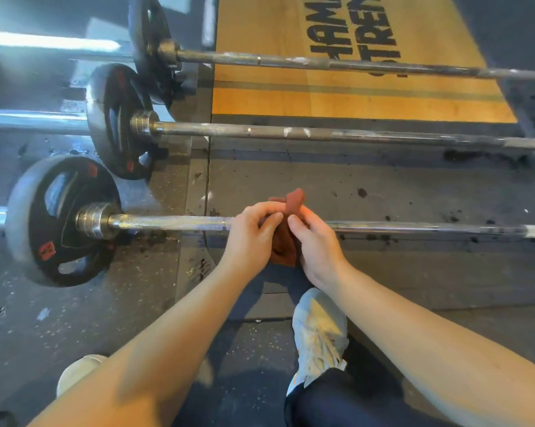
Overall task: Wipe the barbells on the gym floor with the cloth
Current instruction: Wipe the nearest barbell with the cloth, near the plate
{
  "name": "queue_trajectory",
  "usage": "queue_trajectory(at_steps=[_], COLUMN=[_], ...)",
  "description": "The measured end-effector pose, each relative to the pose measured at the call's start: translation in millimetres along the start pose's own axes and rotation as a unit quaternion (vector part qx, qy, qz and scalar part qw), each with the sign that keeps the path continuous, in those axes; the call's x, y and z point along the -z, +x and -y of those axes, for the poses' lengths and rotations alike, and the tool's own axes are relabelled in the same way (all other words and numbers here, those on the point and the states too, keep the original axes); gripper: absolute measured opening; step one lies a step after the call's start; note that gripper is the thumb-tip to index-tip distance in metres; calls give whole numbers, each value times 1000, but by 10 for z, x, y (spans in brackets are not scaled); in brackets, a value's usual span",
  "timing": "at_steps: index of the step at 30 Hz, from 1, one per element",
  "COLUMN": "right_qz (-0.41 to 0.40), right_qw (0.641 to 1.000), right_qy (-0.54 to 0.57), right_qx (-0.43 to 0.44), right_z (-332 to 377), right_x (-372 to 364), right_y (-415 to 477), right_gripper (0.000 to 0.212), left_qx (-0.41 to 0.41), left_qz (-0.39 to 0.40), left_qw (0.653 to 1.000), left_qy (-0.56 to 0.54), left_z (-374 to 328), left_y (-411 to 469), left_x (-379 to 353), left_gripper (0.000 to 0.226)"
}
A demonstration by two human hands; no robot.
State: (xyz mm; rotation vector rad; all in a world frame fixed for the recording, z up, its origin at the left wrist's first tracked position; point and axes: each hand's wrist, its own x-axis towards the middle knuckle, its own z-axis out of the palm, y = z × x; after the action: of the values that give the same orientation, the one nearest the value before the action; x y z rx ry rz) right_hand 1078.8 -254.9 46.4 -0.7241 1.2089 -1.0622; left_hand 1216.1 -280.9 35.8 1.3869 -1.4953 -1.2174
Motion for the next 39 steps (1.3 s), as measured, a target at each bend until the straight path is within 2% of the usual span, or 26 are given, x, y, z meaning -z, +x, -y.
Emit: queue_trajectory(at_steps=[3,5,6,8,10,11,12,14,16,19,21,24,27,29,31,34,37,39], right_qz=[-118,-199,-230,-246,-191,-168,-150,-111,-80,-45,-54,-191,-369,-410,-358,-202,-100,-124], right_qw=[992,968,940,843,754,728,725,748,756,770,778,815,791,775,787,816,819,824], right_qy=[-51,-148,-240,-452,-607,-645,-652,-623,-611,-597,-594,-535,-486,-476,-486,-501,-510,-510], right_qx=[-14,38,81,154,161,158,165,198,220,219,197,116,47,65,125,205,245,212], right_z=[96,251,311,327,158,28,-82,-240,-308,-334,-309,-88,50,-19,-217,-479,-359,-219], right_x=[82,274,401,598,610,525,369,1,-194,153,591,1324,1777,1557,1122,667,942,1448], right_y=[61,121,152,216,264,274,272,266,260,218,101,-63,-84,-23,63,73,10,-42], right_gripper=[27,26,28,27,25,25,25,24,22,30,37,38,35,31,32,35,37,36], left_qx=[-57,-66,-63,-52,-52,-57,-63,-67,-62,-67,-77,-114,-129,-126,-126,-118,-113,-107], left_qz=[8,-30,-43,-40,-27,-23,-21,-29,-34,-20,1,30,55,62,54,47,48,49], left_qw=[992,963,936,894,885,882,877,870,870,881,885,891,894,895,894,886,882,883], left_qy=[110,259,342,444,461,468,476,487,487,469,460,439,426,424,427,446,456,453], left_z=[63,184,265,415,509,522,524,507,502,472,421,317,236,222,219,226,233,230], left_y=[28,76,87,77,62,58,65,89,126,193,212,222,244,247,266,290,311,326], left_x=[163,393,522,739,873,906,924,916,884,768,610,282,-34,-144,-185,-215,-240,-254], left_gripper=[20,16,20,28,28,27,26,21,14,10,12,13,14,13,10,10,11,10])
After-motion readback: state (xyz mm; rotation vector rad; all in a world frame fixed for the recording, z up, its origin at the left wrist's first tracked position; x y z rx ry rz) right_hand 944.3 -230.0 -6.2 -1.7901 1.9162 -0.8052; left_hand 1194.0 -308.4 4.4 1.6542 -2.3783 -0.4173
